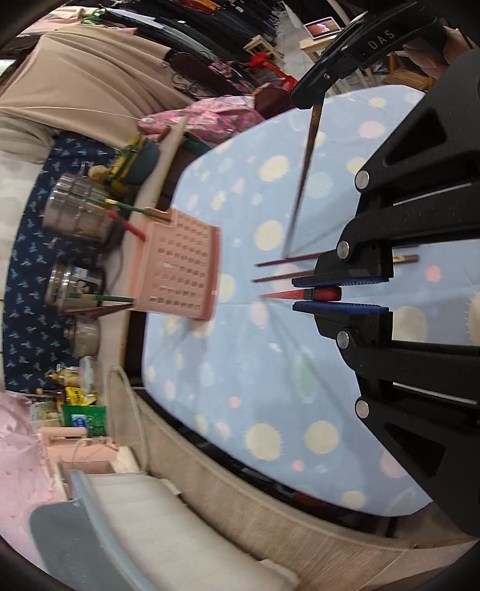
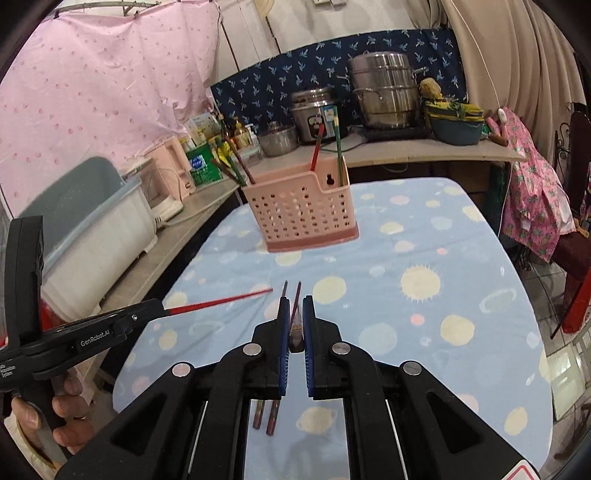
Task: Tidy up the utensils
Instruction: 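Lift both held chopsticks and carry them over the pink holder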
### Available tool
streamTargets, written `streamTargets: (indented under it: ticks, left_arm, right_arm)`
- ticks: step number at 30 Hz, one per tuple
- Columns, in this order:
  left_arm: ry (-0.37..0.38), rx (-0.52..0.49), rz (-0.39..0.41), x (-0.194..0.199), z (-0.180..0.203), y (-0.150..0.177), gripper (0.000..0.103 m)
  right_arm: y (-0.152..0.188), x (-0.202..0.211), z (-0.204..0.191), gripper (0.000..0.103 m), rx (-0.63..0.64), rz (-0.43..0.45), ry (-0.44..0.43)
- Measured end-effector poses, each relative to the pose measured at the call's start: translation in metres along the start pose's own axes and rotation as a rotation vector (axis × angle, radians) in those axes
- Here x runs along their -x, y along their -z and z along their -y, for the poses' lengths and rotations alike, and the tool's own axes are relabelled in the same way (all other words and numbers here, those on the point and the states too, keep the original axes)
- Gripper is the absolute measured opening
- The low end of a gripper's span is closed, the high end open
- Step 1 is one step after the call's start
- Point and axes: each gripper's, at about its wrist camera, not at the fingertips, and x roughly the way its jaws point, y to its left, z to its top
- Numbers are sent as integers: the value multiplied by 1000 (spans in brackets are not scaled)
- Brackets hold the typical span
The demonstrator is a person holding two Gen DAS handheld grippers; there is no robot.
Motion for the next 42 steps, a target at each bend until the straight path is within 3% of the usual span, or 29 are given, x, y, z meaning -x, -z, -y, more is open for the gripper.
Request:
streamTargets:
  ticks: [10, 20, 27, 35, 42]
  left_arm:
    - [35, -10, 146, 18, 18, -105, 7]
    - [22, -17, 334, 36, 42, -199, 7]
    - [-4, -10, 429, 25, 47, -256, 7]
    - [-36, 0, 420, -9, 38, -280, 7]
    - [-51, 6, 361, -48, 25, -273, 7]
  right_arm:
    - [-99, -8, 10, 7, -54, 143, -27]
    - [-183, -17, 3, 7, -79, 284, -65]
    - [-247, -41, -4, 7, -92, 370, -86]
    - [-296, -77, -9, 7, -94, 398, -84]
    - [-292, -124, -4, 7, -99, 337, -70]
